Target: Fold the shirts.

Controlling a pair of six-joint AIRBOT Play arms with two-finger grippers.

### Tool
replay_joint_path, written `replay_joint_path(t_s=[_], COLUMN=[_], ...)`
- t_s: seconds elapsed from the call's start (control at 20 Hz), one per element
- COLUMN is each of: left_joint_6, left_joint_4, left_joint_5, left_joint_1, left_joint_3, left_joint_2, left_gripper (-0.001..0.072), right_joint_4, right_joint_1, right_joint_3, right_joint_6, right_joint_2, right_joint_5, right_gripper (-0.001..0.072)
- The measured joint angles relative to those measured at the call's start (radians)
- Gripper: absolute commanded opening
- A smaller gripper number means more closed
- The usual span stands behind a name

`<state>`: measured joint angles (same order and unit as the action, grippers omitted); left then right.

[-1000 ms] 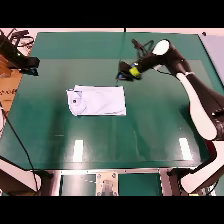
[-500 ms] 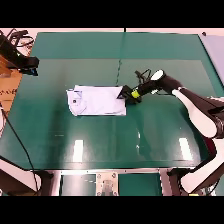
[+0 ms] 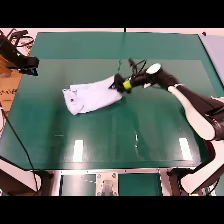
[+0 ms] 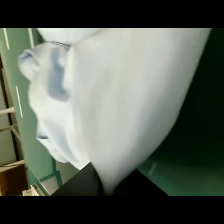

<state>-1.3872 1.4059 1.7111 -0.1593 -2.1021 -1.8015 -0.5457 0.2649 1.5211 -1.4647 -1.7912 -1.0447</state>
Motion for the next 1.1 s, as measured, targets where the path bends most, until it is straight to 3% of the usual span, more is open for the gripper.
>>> replay_joint_path(t_s=[0.15, 0.4, 0.8, 1.1], left_joint_6=[0.0, 0.0, -0.014, -0.018], left_joint_4=[-0.001, -0.005, -0.016, -0.027], left_joint_5=[0.002, 0.004, -0.004, -0.007], left_joint_1=[0.0, 0.0, 0.0, 0.0], left_joint_3=[0.01, 0.082, 0.11, 0.112], left_joint_2=[0.001, 0.0, 0.0, 0.0], left_gripper=[0.0024, 0.0025, 0.0025, 0.0025], right_joint_4=[0.016, -0.028, -0.221, -0.468], right_joint_1=[-0.088, -0.374, -0.903, -1.121], right_joint_3=[0.069, 0.108, 0.115, 0.074], right_joint_6=[-0.024, -0.15, -0.299, -0.412], right_joint_2=[0.119, 0.348, 0.521, 0.586], right_joint_5=[-0.016, -0.059, -0.103, -0.202], right_gripper=[0.0014, 0.0014, 0.0014, 0.0014])
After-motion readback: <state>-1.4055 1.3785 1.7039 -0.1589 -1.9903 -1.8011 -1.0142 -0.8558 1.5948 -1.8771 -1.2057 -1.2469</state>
